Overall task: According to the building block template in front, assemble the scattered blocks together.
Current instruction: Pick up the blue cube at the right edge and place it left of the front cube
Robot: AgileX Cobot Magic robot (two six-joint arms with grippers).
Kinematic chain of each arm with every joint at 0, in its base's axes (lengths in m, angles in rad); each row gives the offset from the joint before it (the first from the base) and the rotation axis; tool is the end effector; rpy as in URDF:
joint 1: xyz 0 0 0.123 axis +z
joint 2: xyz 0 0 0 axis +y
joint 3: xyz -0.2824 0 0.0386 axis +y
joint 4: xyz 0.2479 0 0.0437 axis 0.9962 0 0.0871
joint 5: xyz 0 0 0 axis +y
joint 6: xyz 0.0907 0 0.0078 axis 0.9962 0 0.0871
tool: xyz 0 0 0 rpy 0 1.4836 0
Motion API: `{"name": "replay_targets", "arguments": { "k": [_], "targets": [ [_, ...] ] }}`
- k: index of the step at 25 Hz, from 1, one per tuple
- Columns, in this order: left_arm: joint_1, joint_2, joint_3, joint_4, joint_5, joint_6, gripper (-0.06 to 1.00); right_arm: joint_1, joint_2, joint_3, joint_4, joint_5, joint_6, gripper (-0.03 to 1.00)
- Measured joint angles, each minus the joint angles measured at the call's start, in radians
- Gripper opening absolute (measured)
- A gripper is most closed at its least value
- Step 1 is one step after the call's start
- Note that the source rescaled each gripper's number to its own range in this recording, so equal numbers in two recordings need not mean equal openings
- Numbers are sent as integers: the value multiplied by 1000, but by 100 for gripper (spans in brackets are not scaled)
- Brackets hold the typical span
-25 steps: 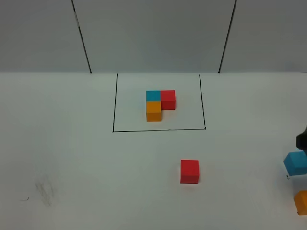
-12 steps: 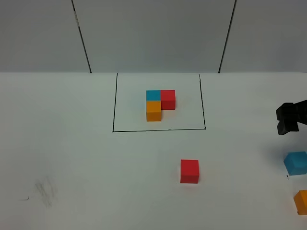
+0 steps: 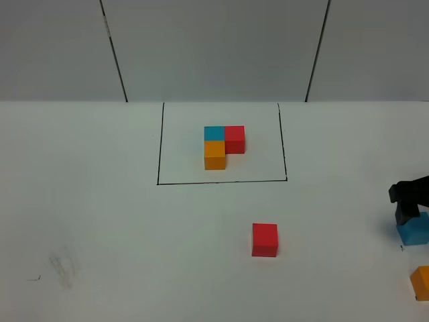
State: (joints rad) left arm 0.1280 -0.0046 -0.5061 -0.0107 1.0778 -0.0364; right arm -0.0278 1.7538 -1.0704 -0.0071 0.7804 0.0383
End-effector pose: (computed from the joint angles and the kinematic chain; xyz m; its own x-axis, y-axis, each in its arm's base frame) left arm -0.0068 -0.0017 0.2775 -0.4526 -0.1000 -0.8861 -0.1382 0.9895 -0.0411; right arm 0.3265 -0.0095 0.1817 -0.9793 0.0605 -0.1930 0.0614 0.9981 0.0015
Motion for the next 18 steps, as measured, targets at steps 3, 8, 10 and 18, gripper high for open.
{"name": "replay_targets", "arguments": {
  "k": [3, 8, 10, 18],
  "targets": [
    [0, 0, 0, 0, 0, 0, 51, 0, 22, 20, -3, -59, 0, 76],
    [0, 0, 0, 0, 0, 0, 51, 0, 63, 22, -7, -119, -4, 76],
    [0, 0, 0, 0, 0, 0, 51, 0, 81, 22, -7, -129, -15, 76],
    [0, 0, 0, 0, 0, 0, 50, 0, 147, 23, -9, -186, -38, 72]
  ]
}}
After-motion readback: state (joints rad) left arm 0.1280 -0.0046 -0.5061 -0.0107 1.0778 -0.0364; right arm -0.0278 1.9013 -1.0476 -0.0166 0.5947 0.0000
